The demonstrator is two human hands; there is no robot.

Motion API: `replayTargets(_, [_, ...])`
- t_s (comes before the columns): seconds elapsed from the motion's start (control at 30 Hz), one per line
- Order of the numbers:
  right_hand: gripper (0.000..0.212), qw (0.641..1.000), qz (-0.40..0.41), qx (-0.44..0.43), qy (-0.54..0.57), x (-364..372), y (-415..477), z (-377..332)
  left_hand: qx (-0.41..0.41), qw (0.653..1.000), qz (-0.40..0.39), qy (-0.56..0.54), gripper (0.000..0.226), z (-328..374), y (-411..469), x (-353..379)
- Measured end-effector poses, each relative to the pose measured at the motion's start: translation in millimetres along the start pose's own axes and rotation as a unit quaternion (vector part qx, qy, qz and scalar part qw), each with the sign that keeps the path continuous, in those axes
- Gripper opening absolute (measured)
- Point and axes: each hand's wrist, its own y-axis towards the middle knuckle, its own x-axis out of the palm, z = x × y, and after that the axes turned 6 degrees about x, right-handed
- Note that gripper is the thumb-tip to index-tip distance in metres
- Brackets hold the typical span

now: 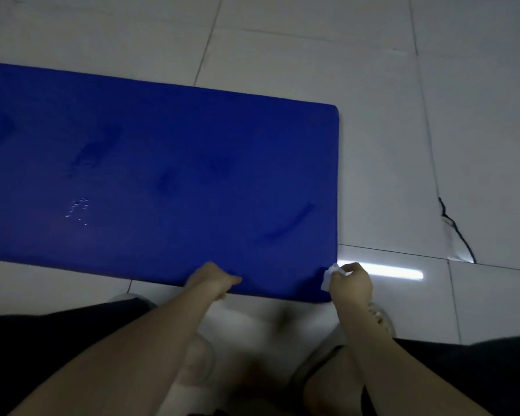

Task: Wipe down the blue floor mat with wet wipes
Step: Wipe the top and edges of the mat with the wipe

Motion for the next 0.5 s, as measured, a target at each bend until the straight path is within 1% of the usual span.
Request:
replayTargets(0.07, [0.007, 1.0, -0.004, 0.001, -0.008, 0.9, 0.5, 1.5, 0.039, 0.991, 0.074, 0.104, 0.055, 0.8, 14.5, -26.3])
replayTargets(0.1, [0.007, 1.0, -0.004, 0.003, -0.012, 1.7, 1.0, 3.0, 0.053, 0.985, 0.09, 0.139, 0.063, -1.2, 24.2, -37.0])
replayTargets(0.13, [0.007, 1.0, -0.002, 0.006, -0.021, 3.8, 2.4, 5.4, 0.062, 0.981, 0.093, 0.156, 0.075, -1.2, 28.8, -45.5])
replayTargets(0.2, [0.006, 0.999, 0.004, 0.012, -0.053, 9.8, 4.6, 13.5, 0.068, 0.982, 0.056, 0.166, 0.107, -4.6, 45.1, -53.6])
replayTargets(0.23, [0.008, 0.997, 0.008, 0.015, -0.077, 14.2, 5.7, 16.8, 0.076, 0.983, 0.041, 0.163, 0.119, -6.8, 51.7, -55.5])
replayTargets(0.27, [0.011, 0.993, 0.018, 0.016, -0.113, 19.5, 6.7, 19.5, 0.075, 0.983, 0.03, 0.168, 0.125, -6.5, 53.3, -57.1])
replayTargets(0.33, [0.018, 0.983, 0.048, 0.017, -0.176, 31.2, 6.1, 17.9, 0.08, 0.983, 0.023, 0.164, 0.128, -7.4, 60.0, -56.7])
replayTargets(0.4, [0.021, 0.986, 0.066, 0.017, -0.154, 42.2, 0.1, 13.7, 0.079, 0.981, 0.02, 0.178, 0.127, -4.9, 62.1, -55.5])
replayTargets(0.43, [0.02, 0.989, 0.06, 0.013, -0.134, 49.2, -4.7, 11.6, 0.077, 0.98, 0.02, 0.18, 0.126, -4.3, 64.7, -55.2])
replayTargets(0.5, [0.021, 0.99, 0.046, -0.008, -0.13, 67.0, -16.9, 6.1, 0.075, 0.98, 0.021, 0.183, 0.125, -3.7, 67.6, -55.4])
